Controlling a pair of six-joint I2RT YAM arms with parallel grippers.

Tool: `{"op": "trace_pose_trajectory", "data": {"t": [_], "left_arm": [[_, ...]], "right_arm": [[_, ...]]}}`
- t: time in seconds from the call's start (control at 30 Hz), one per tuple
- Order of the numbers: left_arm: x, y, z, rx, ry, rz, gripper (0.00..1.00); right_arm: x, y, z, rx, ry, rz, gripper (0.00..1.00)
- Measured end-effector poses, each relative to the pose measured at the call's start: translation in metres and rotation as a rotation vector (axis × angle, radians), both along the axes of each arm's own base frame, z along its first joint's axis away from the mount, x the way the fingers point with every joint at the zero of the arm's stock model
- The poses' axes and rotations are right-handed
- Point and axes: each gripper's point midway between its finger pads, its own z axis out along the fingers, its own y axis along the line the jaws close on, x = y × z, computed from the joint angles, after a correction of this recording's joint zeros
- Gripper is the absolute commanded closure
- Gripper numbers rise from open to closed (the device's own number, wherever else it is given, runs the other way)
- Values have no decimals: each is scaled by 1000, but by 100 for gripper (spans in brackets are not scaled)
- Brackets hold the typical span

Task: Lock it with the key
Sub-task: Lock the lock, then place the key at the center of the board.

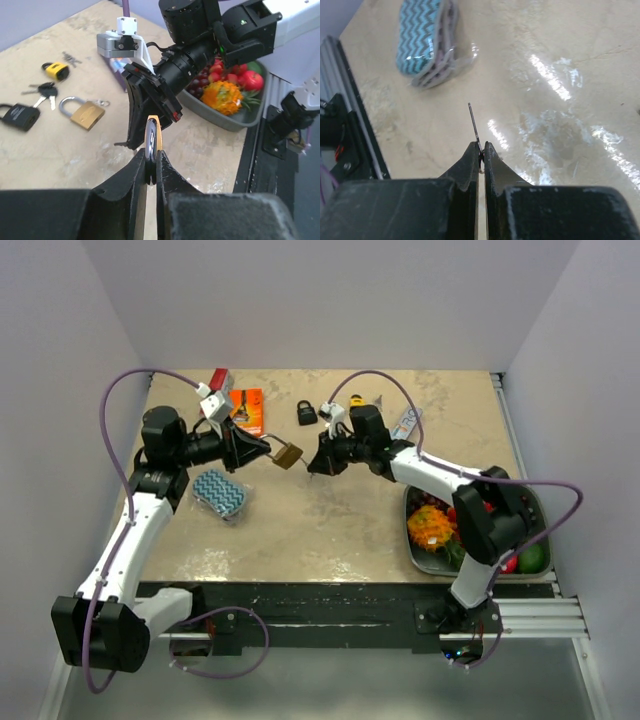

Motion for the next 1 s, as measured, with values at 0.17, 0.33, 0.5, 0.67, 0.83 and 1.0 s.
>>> {"op": "trace_pose_trajectory", "data": {"t": [0.17, 0.33, 0.5, 0.67, 0.83, 1.0], "left_arm": [[7, 10, -16, 13, 34, 112, 100], [6, 17, -26, 21, 56, 179, 100], [4, 21, -30, 27, 56, 211, 100], [4, 22, -34, 33, 73, 223, 100], [5, 23, -35, 36, 77, 230, 100], [3, 24, -40, 47, 92, 230, 100]], "right_arm": [[32, 12, -32, -43, 46, -89, 100], [56, 23, -70, -79, 92, -120, 100], [72, 29, -100, -112, 120, -145, 100], [95, 34, -107, -127, 93, -188, 100], [126, 36, -101, -131, 37, -240, 100], [150, 31, -99, -151, -10, -280, 100]]}}
